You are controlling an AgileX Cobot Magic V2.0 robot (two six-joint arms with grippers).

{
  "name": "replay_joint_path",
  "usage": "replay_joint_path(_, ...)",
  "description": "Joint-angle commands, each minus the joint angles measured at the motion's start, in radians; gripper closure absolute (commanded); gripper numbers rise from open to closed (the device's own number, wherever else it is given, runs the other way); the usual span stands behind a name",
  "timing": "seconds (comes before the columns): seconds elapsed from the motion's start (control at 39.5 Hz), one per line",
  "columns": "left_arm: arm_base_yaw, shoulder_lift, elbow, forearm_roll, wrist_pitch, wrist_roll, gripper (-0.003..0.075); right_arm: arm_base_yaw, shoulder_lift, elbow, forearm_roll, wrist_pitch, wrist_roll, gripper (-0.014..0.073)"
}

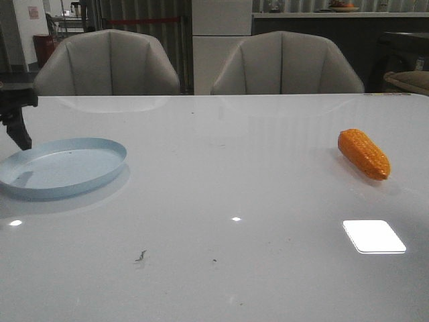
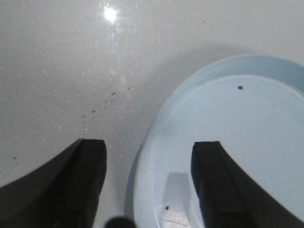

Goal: Place corn on plate with both arms
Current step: 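Lower the left gripper to the light blue plate rim and grasp it, then slide the light blue plate toward the table center with the left gripper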

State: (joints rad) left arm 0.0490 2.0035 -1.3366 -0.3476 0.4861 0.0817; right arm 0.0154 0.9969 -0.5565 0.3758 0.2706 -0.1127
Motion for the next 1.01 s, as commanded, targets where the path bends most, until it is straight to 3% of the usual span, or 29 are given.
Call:
replay_joint_path(0.0,-0.003,-0.028,-0.032,-0.027,-0.040,-0.011,0.0260,0.001,-0.009,-0.035,0.014,-0.054,-0.002,0.0044)
replay_joint_path(0.2,-0.003,-0.010,-0.032,-0.027,-0.043,-0.011,0.0296,0.001,-0.009,-0.035,0.014,-0.054,-0.002,0.0044)
replay_joint_path(0.28,-0.003,-0.010,-0.032,-0.027,-0.043,-0.011,0.0397,0.001,-0.009,-0.035,0.014,-0.054,-0.002,0.0044)
replay_joint_path(0.4,-0.003,-0.010,-0.032,-0.027,-0.038,-0.011,0.0640,0.001,-0.009,-0.035,0.014,-0.054,-0.002,0.0044)
replay_joint_path(0.48,-0.003,-0.010,-0.032,-0.034,-0.038,-0.011,0.0606,0.001,-0.009,-0.035,0.014,-0.054,-0.002,0.0044)
replay_joint_path(0.71,-0.003,-0.017,-0.164,-0.128,0.009,-0.011,0.0627,0.001,-0.009,-0.035,0.014,-0.054,-0.002,0.0044)
replay_joint_path(0.99,-0.030,-0.017,-0.383,-0.394,0.189,-0.011,0.0627,0.001,-0.008,-0.035,0.014,-0.054,-0.002,0.0044)
